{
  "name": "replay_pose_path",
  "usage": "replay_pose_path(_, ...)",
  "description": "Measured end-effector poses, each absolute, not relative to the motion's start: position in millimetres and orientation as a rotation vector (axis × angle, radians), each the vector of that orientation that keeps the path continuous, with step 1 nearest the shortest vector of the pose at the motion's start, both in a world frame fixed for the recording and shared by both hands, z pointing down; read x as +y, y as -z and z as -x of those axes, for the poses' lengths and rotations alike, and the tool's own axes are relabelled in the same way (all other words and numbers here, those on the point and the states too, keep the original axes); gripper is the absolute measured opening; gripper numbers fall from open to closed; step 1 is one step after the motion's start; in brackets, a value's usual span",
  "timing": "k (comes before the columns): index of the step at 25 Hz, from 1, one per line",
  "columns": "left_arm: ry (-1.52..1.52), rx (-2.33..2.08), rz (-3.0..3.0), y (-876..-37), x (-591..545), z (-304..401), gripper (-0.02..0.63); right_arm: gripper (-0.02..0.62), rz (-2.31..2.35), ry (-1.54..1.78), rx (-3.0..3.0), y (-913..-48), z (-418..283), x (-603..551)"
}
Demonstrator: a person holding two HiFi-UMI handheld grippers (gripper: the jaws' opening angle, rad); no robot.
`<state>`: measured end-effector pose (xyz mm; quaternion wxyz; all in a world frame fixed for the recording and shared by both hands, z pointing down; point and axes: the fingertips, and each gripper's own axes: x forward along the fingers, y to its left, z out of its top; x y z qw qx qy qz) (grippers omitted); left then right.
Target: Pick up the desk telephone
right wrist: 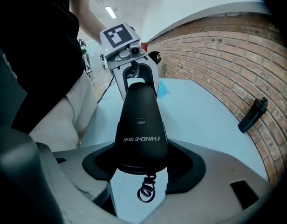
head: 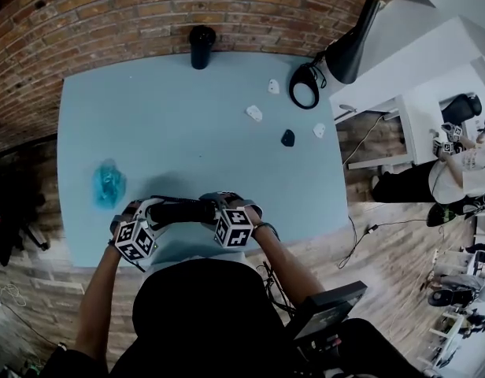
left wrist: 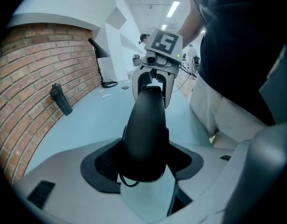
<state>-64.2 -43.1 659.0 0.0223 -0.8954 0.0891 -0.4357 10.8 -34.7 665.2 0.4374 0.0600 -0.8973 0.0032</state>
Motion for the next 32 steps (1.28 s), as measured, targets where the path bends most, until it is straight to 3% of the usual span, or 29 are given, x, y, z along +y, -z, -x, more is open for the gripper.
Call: replay_pose_path(32,0.767,0.306,2.884,-492.5,-43.6,69.9,0.293,0.291,-0.118,0.079,-2.607,-496.9,5.9,-39.4)
